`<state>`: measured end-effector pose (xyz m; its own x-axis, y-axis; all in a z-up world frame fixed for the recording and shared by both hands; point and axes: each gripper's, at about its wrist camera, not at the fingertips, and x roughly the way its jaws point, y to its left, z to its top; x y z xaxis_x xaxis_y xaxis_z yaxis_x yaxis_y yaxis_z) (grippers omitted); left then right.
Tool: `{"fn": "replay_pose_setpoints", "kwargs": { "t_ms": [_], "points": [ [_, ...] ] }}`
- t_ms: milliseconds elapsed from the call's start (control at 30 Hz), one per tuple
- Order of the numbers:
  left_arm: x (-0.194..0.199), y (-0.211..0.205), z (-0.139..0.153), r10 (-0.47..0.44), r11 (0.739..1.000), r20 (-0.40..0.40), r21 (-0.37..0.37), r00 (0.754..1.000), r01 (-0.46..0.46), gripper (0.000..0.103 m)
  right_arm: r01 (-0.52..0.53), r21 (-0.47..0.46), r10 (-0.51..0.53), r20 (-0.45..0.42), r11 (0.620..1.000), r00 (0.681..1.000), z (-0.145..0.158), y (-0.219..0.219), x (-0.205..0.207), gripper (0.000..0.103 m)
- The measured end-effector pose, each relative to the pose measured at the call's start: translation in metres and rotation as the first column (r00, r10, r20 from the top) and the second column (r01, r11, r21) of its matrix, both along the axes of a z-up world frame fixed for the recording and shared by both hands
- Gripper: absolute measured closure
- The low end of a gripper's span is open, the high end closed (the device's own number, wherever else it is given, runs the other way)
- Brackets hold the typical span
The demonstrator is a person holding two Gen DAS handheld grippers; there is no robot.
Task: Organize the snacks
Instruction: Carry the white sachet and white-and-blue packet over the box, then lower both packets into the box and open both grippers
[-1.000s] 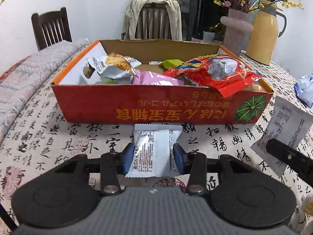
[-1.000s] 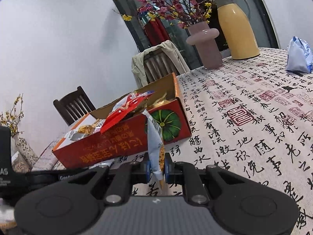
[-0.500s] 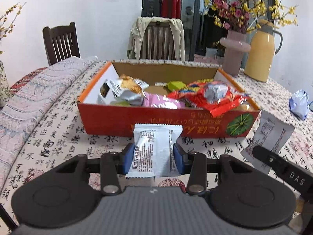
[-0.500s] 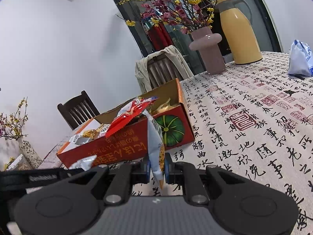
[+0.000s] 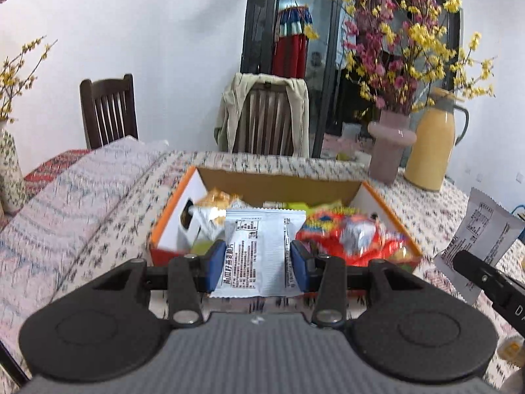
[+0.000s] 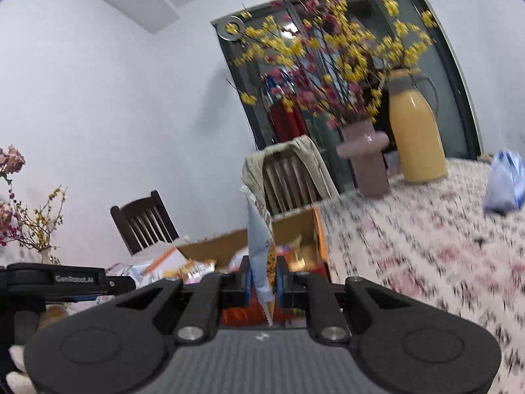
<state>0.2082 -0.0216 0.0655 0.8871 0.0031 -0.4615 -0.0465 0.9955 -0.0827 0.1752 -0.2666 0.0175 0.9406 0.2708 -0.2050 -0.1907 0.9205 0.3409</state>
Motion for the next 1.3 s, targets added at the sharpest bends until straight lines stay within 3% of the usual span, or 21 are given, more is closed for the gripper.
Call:
{"fn": "replay_pose_setpoints", "kwargs": {
  "t_ms": [233, 500, 700, 800, 1167, 1267, 1300],
  "points": [
    [0.027, 0.010, 0.011, 0.042, 0.999, 0.032, -0.017, 0.999, -0.042, 0.059, -0.017, -0.021, 0.018, 0.013, 1.000, 1.000, 0.026, 0.016, 0.037, 0.090],
    [0.063, 0.027, 0.006, 0.104, 0.994, 0.044, -0.047, 0.994, -0.102, 0.059, -0.058, -0.071, 0.059, 0.012, 0.996, 0.998, 0.035, 0.050, 0.090, 0.090],
    [0.089, 0.040, -0.016, 0.146, 0.988, 0.066, -0.070, 0.987, -0.141, 0.059, -0.068, -0.048, 0.068, -0.003, 0.997, 0.998, 0.024, 0.063, 0.128, 0.090],
    [0.100, 0.044, -0.031, 0.123, 0.990, 0.020, -0.066, 0.992, -0.122, 0.059, -0.074, -0.041, 0.073, -0.032, 0.996, 0.997, 0.010, 0.063, 0.139, 0.090],
    [0.097, 0.047, -0.040, 0.125, 0.989, 0.022, -0.081, 0.992, -0.123, 0.058, -0.084, -0.058, 0.078, -0.100, 0.995, 0.992, -0.009, 0.066, 0.147, 0.087],
    [0.097, 0.050, -0.042, 0.136, 0.987, 0.025, -0.096, 0.990, -0.133, 0.045, -0.067, -0.054, 0.061, -0.109, 0.996, 0.992, -0.011, 0.063, 0.148, 0.081],
    [0.096, 0.051, -0.042, 0.145, 0.985, 0.028, -0.103, 0.989, -0.142, 0.030, -0.062, -0.050, 0.056, -0.107, 0.997, 0.993, -0.011, 0.062, 0.147, 0.070]
  ]
}}
